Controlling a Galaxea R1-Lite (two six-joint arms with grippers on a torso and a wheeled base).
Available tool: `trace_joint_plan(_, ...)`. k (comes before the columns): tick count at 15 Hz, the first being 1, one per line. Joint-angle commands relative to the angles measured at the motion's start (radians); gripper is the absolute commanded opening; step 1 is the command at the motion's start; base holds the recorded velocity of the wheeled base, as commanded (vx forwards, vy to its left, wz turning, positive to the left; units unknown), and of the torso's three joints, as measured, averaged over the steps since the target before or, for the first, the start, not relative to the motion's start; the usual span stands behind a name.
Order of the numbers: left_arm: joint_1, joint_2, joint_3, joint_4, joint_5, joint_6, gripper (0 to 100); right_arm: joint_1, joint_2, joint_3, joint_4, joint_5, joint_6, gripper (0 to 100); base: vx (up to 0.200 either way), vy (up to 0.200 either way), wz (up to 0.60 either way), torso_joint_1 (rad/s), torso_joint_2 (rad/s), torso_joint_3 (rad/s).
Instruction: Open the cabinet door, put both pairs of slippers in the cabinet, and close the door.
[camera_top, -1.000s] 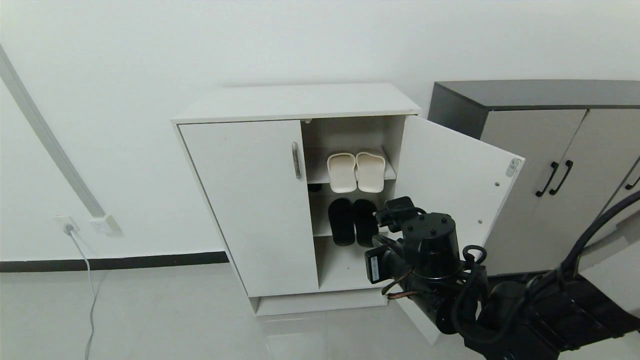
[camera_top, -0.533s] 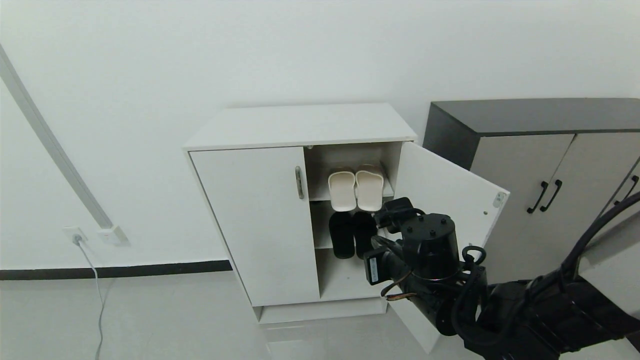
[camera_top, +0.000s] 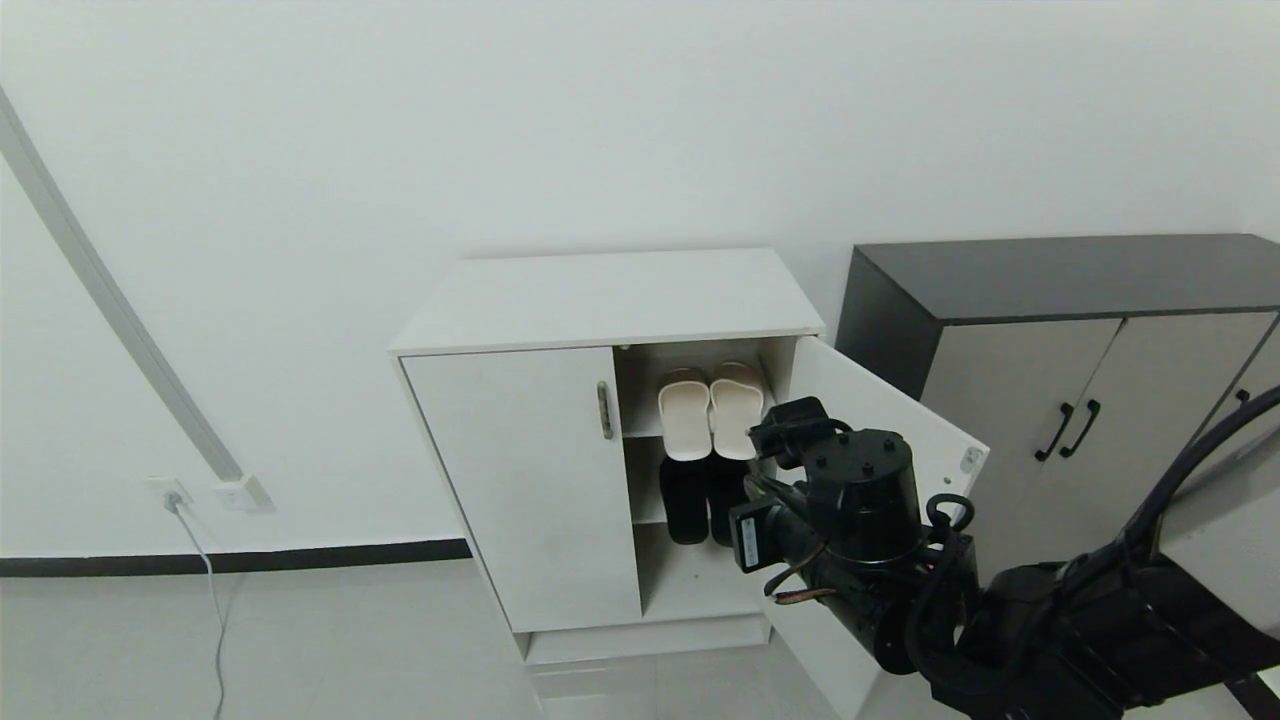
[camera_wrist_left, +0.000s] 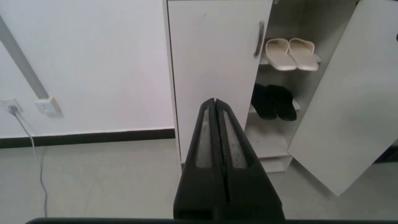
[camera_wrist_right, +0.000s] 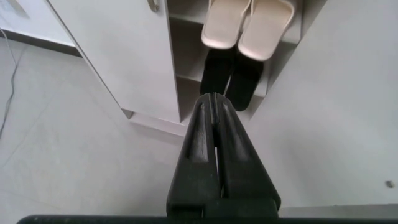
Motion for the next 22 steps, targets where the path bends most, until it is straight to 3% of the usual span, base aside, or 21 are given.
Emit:
trace_joint_plan(1,0.0,0.001,0.0,0.0,0.0,0.0,0,-0.003,-0.004,0.0,-0.001,0.0,0.001,0,0.0,0.0,0.0,0.246,-0.57,-0.334)
trace_joint_plan(10,0.0,0.001,0.0,0.0,0.0,0.0,0,-0.007,-0.002,0.008,-0.004,0.003,-0.003,0,0.0,0.0,0.0,0.065,-0.15,-0.082)
trace_joint_plan(16,0.0,0.001,0.0,0.0,0.0,0.0,0,-0.019,-0.002,0.011,-0.004,0.003,-0.005,0,0.0,0.0,-0.6,0.007,0.0,-0.002)
trace_joint_plan(22,0.0,0.001,0.0,0.0,0.0,0.0,0,-0.024,-0.002,0.011,-0.005,0.003,-0.005,0,0.0,0.0,0.0,0.0,0.0,0.0)
